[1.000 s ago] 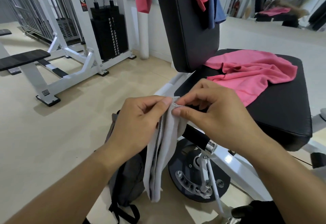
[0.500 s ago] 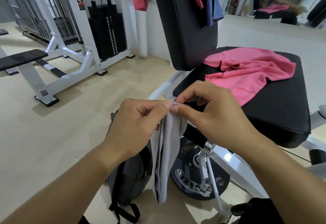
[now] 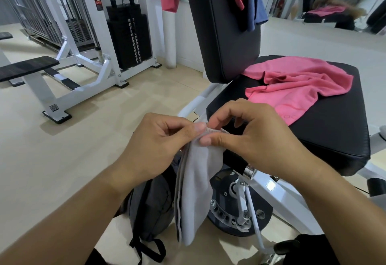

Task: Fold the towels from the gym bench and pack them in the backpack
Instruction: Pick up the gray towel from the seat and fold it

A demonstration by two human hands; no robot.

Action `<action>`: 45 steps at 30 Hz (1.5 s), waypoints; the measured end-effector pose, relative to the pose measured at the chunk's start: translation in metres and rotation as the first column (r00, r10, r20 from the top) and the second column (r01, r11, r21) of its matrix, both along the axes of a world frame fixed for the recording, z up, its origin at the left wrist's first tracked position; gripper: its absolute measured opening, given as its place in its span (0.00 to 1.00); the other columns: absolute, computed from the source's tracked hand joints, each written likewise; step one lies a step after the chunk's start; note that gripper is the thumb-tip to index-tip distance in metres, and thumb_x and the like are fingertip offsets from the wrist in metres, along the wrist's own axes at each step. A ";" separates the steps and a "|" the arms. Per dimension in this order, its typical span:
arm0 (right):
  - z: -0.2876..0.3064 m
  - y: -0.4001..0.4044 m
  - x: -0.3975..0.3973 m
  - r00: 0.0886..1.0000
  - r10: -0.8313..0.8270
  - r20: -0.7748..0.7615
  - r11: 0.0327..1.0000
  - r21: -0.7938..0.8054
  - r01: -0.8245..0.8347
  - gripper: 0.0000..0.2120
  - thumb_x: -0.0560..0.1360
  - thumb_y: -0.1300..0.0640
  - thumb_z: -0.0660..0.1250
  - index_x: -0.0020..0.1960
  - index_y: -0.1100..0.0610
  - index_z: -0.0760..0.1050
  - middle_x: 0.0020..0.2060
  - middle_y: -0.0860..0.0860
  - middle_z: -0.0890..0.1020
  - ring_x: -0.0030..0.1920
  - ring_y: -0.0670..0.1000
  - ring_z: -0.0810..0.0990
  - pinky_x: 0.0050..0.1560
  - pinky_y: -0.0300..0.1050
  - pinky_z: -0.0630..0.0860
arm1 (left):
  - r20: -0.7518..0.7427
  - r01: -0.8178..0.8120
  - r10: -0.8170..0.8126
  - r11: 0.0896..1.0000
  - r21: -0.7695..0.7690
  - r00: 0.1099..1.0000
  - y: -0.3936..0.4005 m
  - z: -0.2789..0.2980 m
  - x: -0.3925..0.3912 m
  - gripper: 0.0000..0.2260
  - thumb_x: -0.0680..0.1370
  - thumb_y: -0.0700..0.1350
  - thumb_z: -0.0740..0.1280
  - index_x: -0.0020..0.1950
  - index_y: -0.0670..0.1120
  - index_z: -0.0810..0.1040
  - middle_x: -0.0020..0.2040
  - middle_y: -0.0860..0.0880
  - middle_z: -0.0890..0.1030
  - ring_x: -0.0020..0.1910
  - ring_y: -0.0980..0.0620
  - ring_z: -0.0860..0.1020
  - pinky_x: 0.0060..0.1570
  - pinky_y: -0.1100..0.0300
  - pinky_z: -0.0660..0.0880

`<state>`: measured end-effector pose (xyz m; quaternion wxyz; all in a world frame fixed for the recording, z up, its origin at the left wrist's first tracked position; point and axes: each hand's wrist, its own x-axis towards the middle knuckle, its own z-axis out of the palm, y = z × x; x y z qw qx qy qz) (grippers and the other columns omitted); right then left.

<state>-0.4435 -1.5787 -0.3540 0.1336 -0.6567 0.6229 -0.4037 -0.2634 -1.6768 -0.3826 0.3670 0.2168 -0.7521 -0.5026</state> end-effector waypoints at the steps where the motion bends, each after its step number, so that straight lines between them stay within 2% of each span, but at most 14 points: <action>1: 0.002 0.000 -0.003 0.999 0.031 -0.034 0.999 0.021 -0.030 0.12 0.65 0.41 0.78 0.43 0.46 0.82 0.42 0.41 0.83 0.47 0.45 0.79 0.46 0.34 0.72 | -0.013 0.011 -0.011 1.000 0.014 1.000 -0.001 0.000 0.000 0.11 0.78 0.52 0.71 0.42 0.49 0.88 0.38 0.45 0.86 0.36 0.48 0.83 0.42 0.51 0.80; 3: 0.005 0.001 -0.011 0.992 0.100 -0.080 0.994 0.049 -0.096 0.14 0.66 0.41 0.78 0.43 0.49 0.83 0.42 0.43 0.83 0.50 0.47 0.78 0.51 0.40 0.74 | -0.064 0.005 0.001 0.996 0.088 0.998 -0.004 0.001 0.000 0.15 0.79 0.53 0.68 0.39 0.44 0.83 0.33 0.48 0.79 0.34 0.52 0.75 0.38 0.57 0.73; 5: 0.007 0.002 -0.017 0.984 0.149 -0.097 0.988 0.054 -0.144 0.13 0.67 0.42 0.78 0.43 0.50 0.83 0.43 0.44 0.83 0.51 0.48 0.78 0.54 0.44 0.74 | -0.130 -0.027 0.050 0.985 0.171 0.990 -0.006 0.003 0.000 0.16 0.80 0.53 0.65 0.34 0.48 0.77 0.31 0.54 0.73 0.32 0.57 0.70 0.37 0.65 0.69; 8: 0.005 0.002 -0.018 0.965 0.190 -0.181 0.981 0.072 -0.180 0.12 0.70 0.44 0.77 0.45 0.50 0.83 0.44 0.44 0.83 0.53 0.50 0.77 0.56 0.47 0.74 | -0.176 -0.159 0.201 0.961 0.227 0.964 -0.007 0.004 -0.002 0.17 0.81 0.52 0.63 0.33 0.52 0.73 0.33 0.54 0.70 0.35 0.57 0.69 0.39 0.64 0.69; 14: 0.006 0.007 -0.017 0.983 0.113 -0.146 0.985 0.145 -0.092 0.12 0.68 0.40 0.74 0.46 0.46 0.83 0.47 0.43 0.81 0.51 0.46 0.80 0.55 0.45 0.76 | -0.107 -0.385 0.397 0.916 0.115 0.912 -0.017 -0.001 0.001 0.18 0.86 0.51 0.59 0.43 0.38 0.71 0.38 0.46 0.70 0.37 0.53 0.69 0.36 0.68 0.68; 20: 0.006 0.005 -0.013 0.994 -0.052 0.099 0.996 -0.069 0.059 0.08 0.69 0.49 0.78 0.43 0.52 0.82 0.40 0.47 0.83 0.44 0.50 0.83 0.49 0.48 0.81 | -0.004 -0.480 0.481 0.874 -0.067 0.877 -0.025 -0.007 -0.001 0.16 0.85 0.51 0.60 0.42 0.43 0.75 0.34 0.48 0.72 0.32 0.61 0.68 0.35 0.71 0.67; 23: 0.005 0.000 -0.011 0.952 -0.074 0.296 0.986 -0.119 0.114 0.11 0.70 0.58 0.79 0.42 0.60 0.78 0.38 0.55 0.81 0.40 0.55 0.82 0.44 0.57 0.83 | 0.024 -0.446 0.447 0.894 -0.049 0.894 -0.025 -0.008 0.000 0.17 0.85 0.53 0.60 0.44 0.44 0.78 0.37 0.42 0.76 0.35 0.57 0.71 0.35 0.69 0.68; 26: 0.005 0.000 -0.016 0.916 -0.086 0.391 0.989 -0.079 0.126 0.10 0.71 0.62 0.78 0.46 0.59 0.77 0.40 0.52 0.81 0.39 0.53 0.78 0.44 0.55 0.80 | 0.035 -0.404 0.404 0.915 -0.008 0.914 -0.025 -0.009 0.000 0.18 0.85 0.55 0.60 0.45 0.46 0.81 0.42 0.40 0.81 0.38 0.51 0.75 0.39 0.64 0.71; 32: 0.009 0.004 -0.018 0.945 -0.139 0.296 0.990 0.071 0.123 0.12 0.77 0.61 0.73 0.56 0.48 0.80 0.48 0.47 0.85 0.34 0.51 0.75 0.35 0.33 0.73 | 0.075 -0.392 0.392 0.920 -0.026 0.917 -0.024 -0.010 -0.002 0.18 0.84 0.54 0.61 0.42 0.46 0.82 0.39 0.40 0.80 0.36 0.49 0.75 0.35 0.69 0.68; 34: 0.010 0.006 -0.013 0.966 -0.150 0.209 0.986 0.109 0.129 0.11 0.76 0.52 0.73 0.58 0.45 0.79 0.48 0.45 0.84 0.32 0.45 0.74 0.35 0.30 0.71 | 0.079 -0.362 0.363 0.932 -0.030 0.928 -0.020 -0.010 -0.003 0.19 0.84 0.54 0.61 0.42 0.45 0.81 0.36 0.41 0.78 0.34 0.51 0.73 0.34 0.67 0.68; 37: 0.003 0.006 0.002 0.983 -0.181 -0.012 0.969 0.169 0.181 0.30 0.67 0.30 0.68 0.66 0.40 0.74 0.50 0.39 0.82 0.43 0.39 0.79 0.44 0.31 0.74 | 0.080 -0.223 0.227 0.973 -0.057 0.971 -0.012 -0.011 -0.008 0.19 0.83 0.58 0.62 0.43 0.46 0.82 0.38 0.38 0.80 0.36 0.43 0.76 0.37 0.53 0.74; 39: -0.006 0.003 0.012 0.965 -0.187 -0.184 0.956 0.191 0.222 0.36 0.64 0.24 0.64 0.68 0.38 0.70 0.48 0.38 0.80 0.47 0.39 0.79 0.48 0.39 0.76 | 0.085 -0.129 0.136 0.988 -0.088 0.987 -0.007 -0.010 -0.011 0.18 0.80 0.59 0.61 0.44 0.48 0.83 0.37 0.42 0.80 0.36 0.45 0.77 0.36 0.55 0.74; 43: -0.014 -0.008 0.013 0.949 -0.228 -0.217 0.956 0.134 0.260 0.16 0.72 0.31 0.65 0.47 0.43 0.74 0.29 0.44 0.75 0.32 0.44 0.74 0.33 0.44 0.69 | 0.028 -0.088 0.088 0.996 -0.012 0.996 -0.007 -0.010 -0.014 0.14 0.78 0.56 0.64 0.45 0.49 0.83 0.39 0.50 0.85 0.38 0.55 0.82 0.40 0.65 0.76; 45: -0.014 -0.009 0.012 0.951 -0.203 -0.233 0.963 0.128 0.237 0.16 0.75 0.34 0.63 0.41 0.46 0.72 0.28 0.45 0.75 0.32 0.46 0.73 0.31 0.44 0.66 | -0.006 -0.053 0.054 0.998 0.045 0.999 -0.010 -0.012 -0.016 0.11 0.76 0.56 0.66 0.45 0.49 0.82 0.38 0.55 0.85 0.40 0.60 0.82 0.43 0.66 0.76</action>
